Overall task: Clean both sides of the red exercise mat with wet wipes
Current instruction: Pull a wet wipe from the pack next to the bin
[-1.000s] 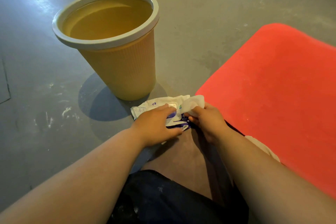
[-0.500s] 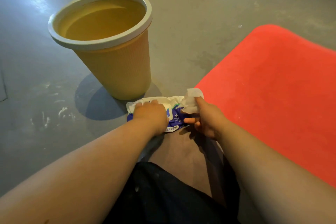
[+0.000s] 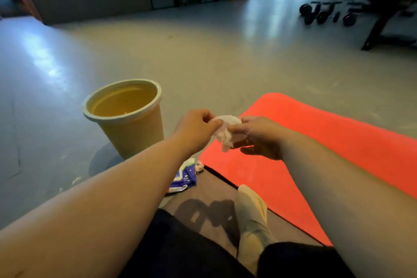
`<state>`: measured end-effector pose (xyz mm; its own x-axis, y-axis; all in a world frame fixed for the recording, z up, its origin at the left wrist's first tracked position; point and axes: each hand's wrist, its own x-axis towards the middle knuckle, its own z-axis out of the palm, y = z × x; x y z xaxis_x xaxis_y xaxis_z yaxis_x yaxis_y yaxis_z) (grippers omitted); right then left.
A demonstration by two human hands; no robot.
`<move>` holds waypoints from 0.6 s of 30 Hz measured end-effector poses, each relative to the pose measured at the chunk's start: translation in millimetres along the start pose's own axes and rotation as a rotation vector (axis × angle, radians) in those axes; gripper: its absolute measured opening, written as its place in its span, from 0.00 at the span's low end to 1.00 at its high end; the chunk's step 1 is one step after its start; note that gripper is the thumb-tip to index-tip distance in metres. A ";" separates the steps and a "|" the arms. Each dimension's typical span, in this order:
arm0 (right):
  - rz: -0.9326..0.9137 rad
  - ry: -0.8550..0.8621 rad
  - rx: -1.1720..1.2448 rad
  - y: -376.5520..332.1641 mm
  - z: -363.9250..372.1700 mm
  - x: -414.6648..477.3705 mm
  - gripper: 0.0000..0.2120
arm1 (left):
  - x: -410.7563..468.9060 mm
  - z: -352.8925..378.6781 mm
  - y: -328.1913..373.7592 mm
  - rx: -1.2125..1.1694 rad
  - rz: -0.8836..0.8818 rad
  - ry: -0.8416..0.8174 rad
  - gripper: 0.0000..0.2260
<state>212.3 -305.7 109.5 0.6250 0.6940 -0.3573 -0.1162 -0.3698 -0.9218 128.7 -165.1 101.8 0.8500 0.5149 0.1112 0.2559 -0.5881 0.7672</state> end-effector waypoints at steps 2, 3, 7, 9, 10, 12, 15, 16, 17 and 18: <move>-0.062 0.095 -0.008 -14.4 -29.1 -23.7 0.04 | 1.9 5.1 33.4 -0.061 -0.020 0.034 0.13; -0.084 0.130 -0.036 -20.9 -44.7 -34.8 0.06 | 2.0 7.4 51.2 -0.096 -0.020 0.034 0.15; -0.134 0.212 -0.094 -33.1 -105.5 -72.6 0.09 | 11.6 29.0 120.7 -0.282 0.028 -0.035 0.12; -0.164 0.271 -0.054 -30.8 -136.1 -78.9 0.10 | 24.0 49.3 154.4 -0.303 0.069 -0.045 0.06; -0.173 0.287 -0.018 -29.3 -151.0 -79.2 0.09 | 33.3 62.4 167.7 -0.329 0.077 -0.037 0.04; -0.181 0.279 0.099 -25.7 -181.2 -74.7 0.04 | 56.3 92.7 187.4 -0.380 0.047 -0.041 0.08; -0.185 0.296 0.201 -19.7 -223.4 -50.4 0.04 | 98.0 137.5 205.8 -0.320 0.019 -0.101 0.14; -0.188 0.337 0.181 -18.1 -234.2 -40.5 0.05 | 112.2 150.2 210.2 -0.303 0.006 -0.141 0.17; -0.193 0.389 0.155 -16.4 -244.9 -29.4 0.05 | 125.2 160.6 216.1 -0.310 -0.023 -0.191 0.20; -0.194 0.443 0.142 -15.0 -254.7 -19.8 0.05 | 138.2 169.7 220.9 -0.330 -0.064 -0.256 0.21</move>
<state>398.3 -471.2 168.7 0.9095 0.4014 -0.1079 -0.0504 -0.1513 -0.9872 380.8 -329.7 179.4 0.9348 0.3479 -0.0720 0.1863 -0.3076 0.9331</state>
